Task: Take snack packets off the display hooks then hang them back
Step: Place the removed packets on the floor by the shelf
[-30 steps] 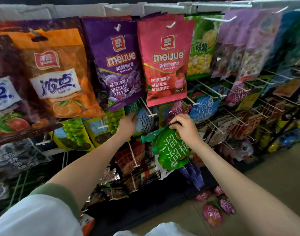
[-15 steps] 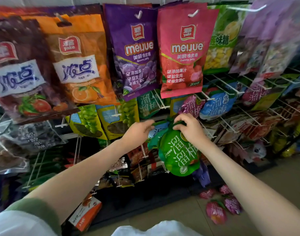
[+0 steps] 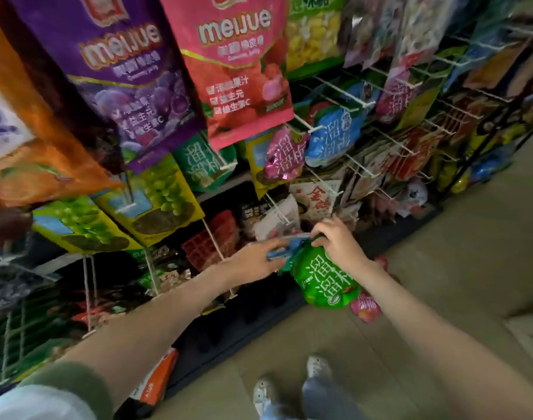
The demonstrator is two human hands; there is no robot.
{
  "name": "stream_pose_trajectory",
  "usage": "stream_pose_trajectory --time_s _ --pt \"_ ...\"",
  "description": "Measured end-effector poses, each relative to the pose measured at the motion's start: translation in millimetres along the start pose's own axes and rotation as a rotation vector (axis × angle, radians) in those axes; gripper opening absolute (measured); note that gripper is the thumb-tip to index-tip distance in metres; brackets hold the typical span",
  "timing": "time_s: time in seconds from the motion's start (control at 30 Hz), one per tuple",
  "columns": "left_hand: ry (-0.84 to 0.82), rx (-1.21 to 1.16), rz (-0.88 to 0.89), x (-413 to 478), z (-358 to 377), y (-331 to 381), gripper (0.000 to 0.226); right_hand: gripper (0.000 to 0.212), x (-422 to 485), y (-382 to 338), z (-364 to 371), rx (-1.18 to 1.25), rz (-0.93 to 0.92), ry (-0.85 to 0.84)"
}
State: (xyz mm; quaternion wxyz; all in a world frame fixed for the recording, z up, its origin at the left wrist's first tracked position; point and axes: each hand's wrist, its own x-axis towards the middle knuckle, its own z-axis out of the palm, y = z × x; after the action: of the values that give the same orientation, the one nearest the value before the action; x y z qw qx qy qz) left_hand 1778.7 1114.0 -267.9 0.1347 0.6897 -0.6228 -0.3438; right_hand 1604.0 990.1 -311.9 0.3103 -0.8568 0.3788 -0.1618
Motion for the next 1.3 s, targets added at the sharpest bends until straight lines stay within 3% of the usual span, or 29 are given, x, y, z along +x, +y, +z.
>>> stream_pose_trajectory --time_s 0.2,0.33,0.5,0.57,0.73,0.83,1.0,1.13,1.3 --pt "-0.198 0.158 -0.06 67.3 88.6 1.8 0.06 0.009 -31.5 104.9 11.7 -0.061 0.118 -0.025" --pt "-0.302 0.138 -0.067 135.4 181.2 -17.7 0.074 0.012 -39.1 195.1 58.4 -0.083 0.026 -0.133" --pt "-0.406 0.202 0.03 212.7 316.0 -76.6 0.07 0.033 -62.2 322.6 170.7 -0.033 0.029 -0.132" --pt "-0.394 0.237 0.017 237.0 376.6 -110.0 0.074 0.035 -73.8 374.7 222.2 -0.056 0.079 -0.122" --pt "-0.468 0.284 -0.043 284.4 522.3 -207.7 0.059 0.047 -92.5 489.4 350.9 -0.133 0.044 -0.14" --pt "-0.489 0.363 -0.019 309.8 581.2 -250.7 0.055 0.036 -103.8 545.2 414.2 -0.212 0.012 -0.074" --pt "-0.379 0.431 -0.068 349.9 635.6 -291.0 0.05 0.02 -99.3 602.4 465.3 -0.308 0.009 0.086" --pt "-0.295 0.43 -0.155 370.3 640.2 -297.9 0.054 0.026 -85.0 611.4 473.5 -0.384 0.089 0.107" --pt "-0.263 0.263 -0.245 359.8 598.7 -267.0 0.069 0.075 -91.2 575.5 440.4 -0.324 0.393 0.034"
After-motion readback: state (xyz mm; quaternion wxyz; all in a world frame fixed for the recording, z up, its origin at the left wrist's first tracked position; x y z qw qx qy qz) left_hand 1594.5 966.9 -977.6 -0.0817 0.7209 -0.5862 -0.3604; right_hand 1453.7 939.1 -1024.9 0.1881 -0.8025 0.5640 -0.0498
